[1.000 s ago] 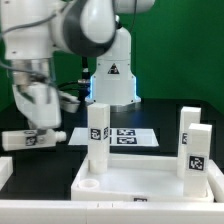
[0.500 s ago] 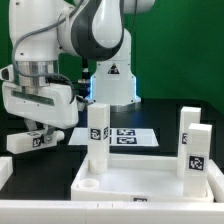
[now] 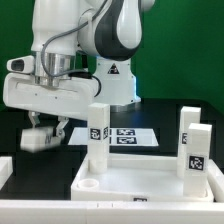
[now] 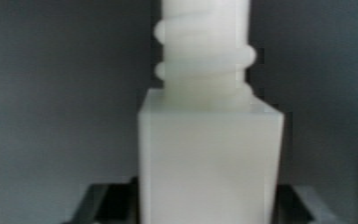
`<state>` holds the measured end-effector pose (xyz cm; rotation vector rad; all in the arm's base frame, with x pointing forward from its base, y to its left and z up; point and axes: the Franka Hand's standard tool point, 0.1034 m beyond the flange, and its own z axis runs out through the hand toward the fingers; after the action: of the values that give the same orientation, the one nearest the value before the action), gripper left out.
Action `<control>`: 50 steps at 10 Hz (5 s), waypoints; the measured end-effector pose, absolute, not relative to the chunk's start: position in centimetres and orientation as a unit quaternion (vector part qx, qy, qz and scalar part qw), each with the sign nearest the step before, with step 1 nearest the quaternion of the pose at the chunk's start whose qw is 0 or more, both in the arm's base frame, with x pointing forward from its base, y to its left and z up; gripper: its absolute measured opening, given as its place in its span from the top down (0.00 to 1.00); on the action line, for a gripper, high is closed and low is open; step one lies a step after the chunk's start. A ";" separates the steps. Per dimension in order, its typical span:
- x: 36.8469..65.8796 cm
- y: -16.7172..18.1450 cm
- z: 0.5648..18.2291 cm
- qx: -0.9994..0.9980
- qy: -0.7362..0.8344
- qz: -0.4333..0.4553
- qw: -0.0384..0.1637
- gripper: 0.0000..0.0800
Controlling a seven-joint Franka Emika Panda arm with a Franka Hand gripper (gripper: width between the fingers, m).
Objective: Assemble desk
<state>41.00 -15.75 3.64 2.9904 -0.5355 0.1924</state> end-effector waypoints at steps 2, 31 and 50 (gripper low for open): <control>41.0 -15.8 3.6 0.981 -0.176 0.063 0.049 0.24; 45.8 -17.9 1.3 0.816 -0.305 -0.479 -0.107 0.19; 57.0 -14.9 15.6 0.960 -0.242 -0.136 -0.048 0.64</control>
Offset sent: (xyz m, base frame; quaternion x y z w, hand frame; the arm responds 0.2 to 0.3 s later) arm 0.0000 0.0000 0.0000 0.0000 0.0000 0.0000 1.0000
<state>57.04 -14.86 15.57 3.1104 -0.7829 -0.4413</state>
